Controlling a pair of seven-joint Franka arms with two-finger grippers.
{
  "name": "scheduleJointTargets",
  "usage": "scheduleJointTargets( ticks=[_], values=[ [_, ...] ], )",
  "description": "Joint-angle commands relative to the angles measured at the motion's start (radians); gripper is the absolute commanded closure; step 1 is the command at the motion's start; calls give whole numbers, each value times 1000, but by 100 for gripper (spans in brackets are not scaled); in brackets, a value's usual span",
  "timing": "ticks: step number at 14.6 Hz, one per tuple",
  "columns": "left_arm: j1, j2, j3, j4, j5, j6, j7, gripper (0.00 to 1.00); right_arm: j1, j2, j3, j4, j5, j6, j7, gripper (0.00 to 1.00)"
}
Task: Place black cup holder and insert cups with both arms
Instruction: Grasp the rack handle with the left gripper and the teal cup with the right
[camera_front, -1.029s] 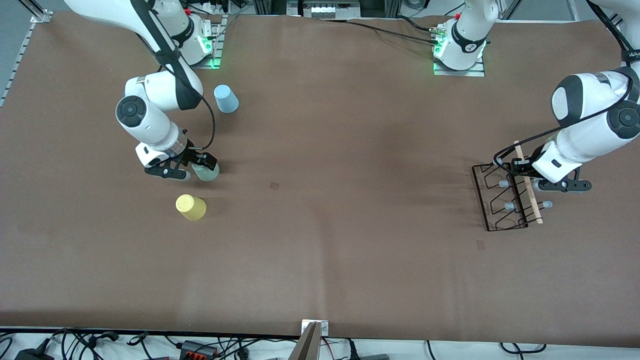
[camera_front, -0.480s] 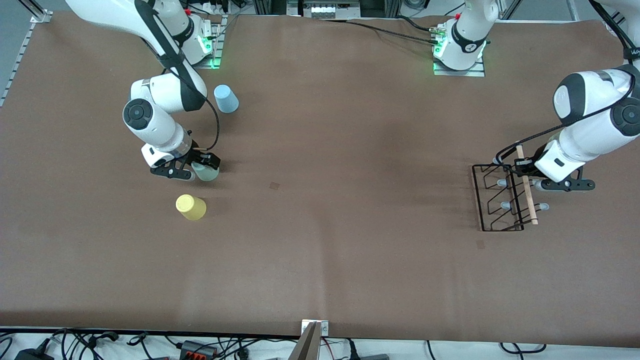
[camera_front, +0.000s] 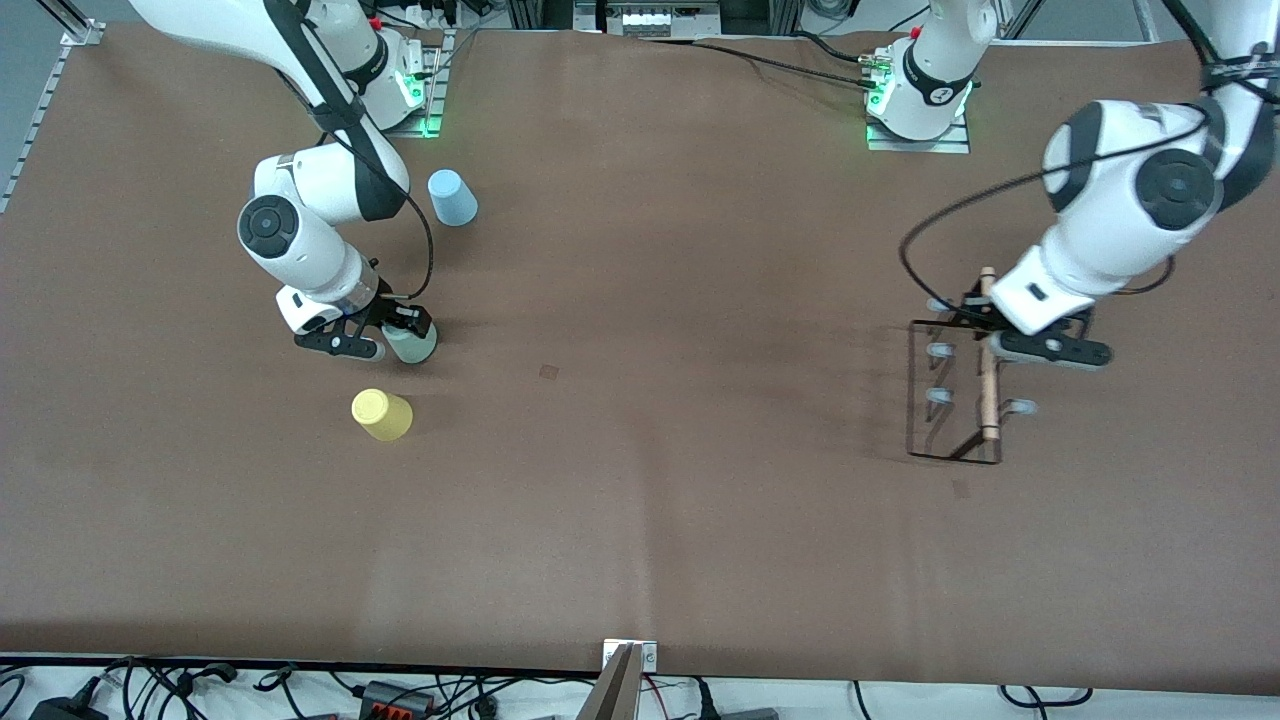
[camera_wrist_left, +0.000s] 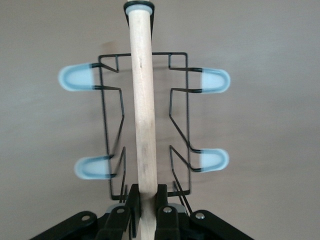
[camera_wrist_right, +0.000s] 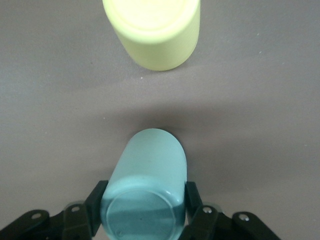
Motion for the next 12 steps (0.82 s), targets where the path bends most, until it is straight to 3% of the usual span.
scheduleJointTargets(
  ticks=[1,2,4,7,12],
  values=[
    [4,26,-186,45,6,-23,-203,99,-10,-37,4,43,5,-90,-9,76],
    [1,66,-260,79,8,-23,-289,99,-7,-37,4,84,5,-142,-8,76],
    [-20,163,-339,146,11,-20,-426,99,-7,-40,4,170,5,-272,-6,76],
    [-143,264,-350,232,18,-15,-636,99,-10,-50,1,294,3,-463,-5,76],
    [-253,391,-344,329,37,-14,-730,99,-13,-63,4,307,0,-483,-8,76]
  ],
)
